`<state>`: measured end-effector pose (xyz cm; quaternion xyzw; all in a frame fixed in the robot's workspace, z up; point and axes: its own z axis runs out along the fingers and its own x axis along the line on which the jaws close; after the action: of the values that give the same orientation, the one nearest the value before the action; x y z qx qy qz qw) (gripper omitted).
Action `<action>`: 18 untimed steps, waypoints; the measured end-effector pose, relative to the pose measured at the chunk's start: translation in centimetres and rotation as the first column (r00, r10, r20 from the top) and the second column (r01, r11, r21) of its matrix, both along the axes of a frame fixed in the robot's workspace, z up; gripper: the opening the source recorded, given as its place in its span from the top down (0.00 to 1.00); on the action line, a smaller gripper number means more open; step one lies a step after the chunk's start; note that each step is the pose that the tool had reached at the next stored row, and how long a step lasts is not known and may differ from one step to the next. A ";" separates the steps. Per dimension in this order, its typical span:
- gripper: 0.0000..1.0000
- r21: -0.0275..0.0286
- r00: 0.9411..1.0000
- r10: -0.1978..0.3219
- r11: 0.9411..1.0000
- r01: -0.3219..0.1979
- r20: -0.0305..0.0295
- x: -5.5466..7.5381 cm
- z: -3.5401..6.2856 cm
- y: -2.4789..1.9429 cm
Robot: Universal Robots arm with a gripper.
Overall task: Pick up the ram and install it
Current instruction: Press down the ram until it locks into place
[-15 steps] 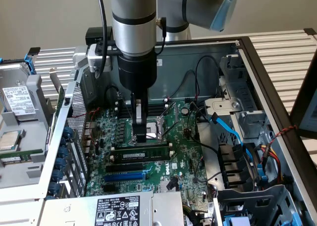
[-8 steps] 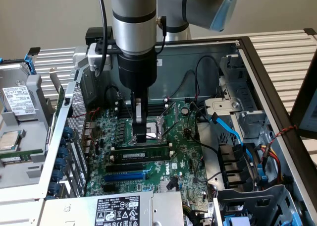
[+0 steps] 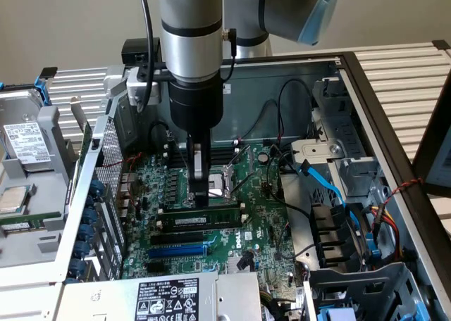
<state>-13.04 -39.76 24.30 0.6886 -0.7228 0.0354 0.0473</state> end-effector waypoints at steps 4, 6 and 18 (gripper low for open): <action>0.90 0.009 1.000 0.002 1.000 -0.002 -0.001 0.0 -0.26 -0.11; 0.90 0.020 1.000 0.003 1.000 -0.003 -0.002 0.0 -0.28 -0.18; 0.90 0.035 1.000 0.007 0.999 -0.007 -0.007 0.0 -0.49 -0.52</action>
<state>-13.06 -40.28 23.81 0.6920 -0.7207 0.0204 0.0377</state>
